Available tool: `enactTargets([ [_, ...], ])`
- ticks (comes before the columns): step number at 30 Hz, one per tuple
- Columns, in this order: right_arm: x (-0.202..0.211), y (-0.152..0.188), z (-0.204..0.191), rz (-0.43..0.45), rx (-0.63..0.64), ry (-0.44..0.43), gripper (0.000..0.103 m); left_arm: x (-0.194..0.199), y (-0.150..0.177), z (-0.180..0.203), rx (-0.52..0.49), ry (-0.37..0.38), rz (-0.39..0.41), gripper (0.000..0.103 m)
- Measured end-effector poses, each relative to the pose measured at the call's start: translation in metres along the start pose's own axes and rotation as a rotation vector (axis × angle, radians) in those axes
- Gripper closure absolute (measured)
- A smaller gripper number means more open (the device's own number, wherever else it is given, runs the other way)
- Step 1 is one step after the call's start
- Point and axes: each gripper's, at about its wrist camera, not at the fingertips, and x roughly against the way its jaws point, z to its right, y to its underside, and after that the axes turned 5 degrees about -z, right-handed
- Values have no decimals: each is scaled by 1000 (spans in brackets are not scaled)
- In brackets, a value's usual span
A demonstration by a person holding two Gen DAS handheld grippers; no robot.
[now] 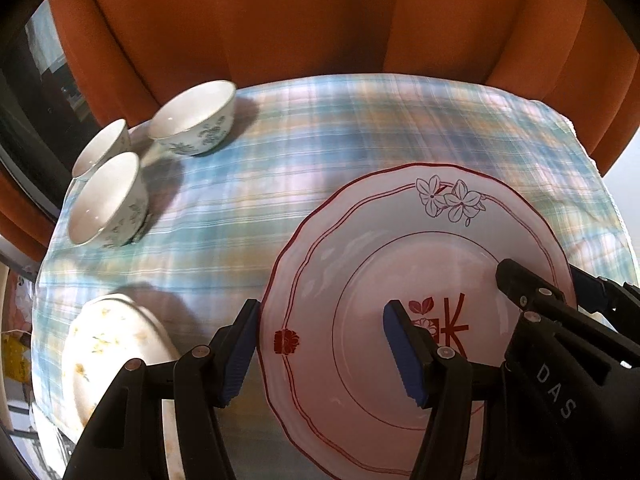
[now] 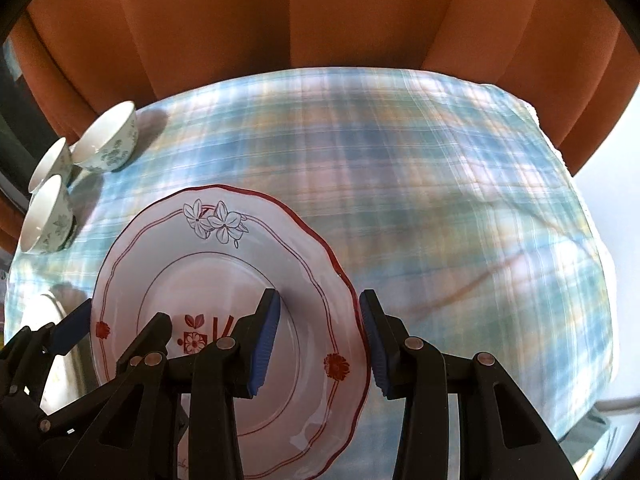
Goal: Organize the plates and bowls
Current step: 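Lift the small red-print plate with the right tool toward the yellow-flower plates, then lower the red-print plate onto the yellow-flower plate stack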
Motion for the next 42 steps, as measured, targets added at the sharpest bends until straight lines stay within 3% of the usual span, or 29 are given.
enactTargets([
  [16,42,39,-115,40,-7,22,58,30,37,-118,16,45,32,40],
  [29,33,75,-205,-6,36,-2,58,22,81,-200,64,23,-17,40],
  [42,11,95,-250,-78,108,1,58,3,107,-232,100,6,-81,40],
])
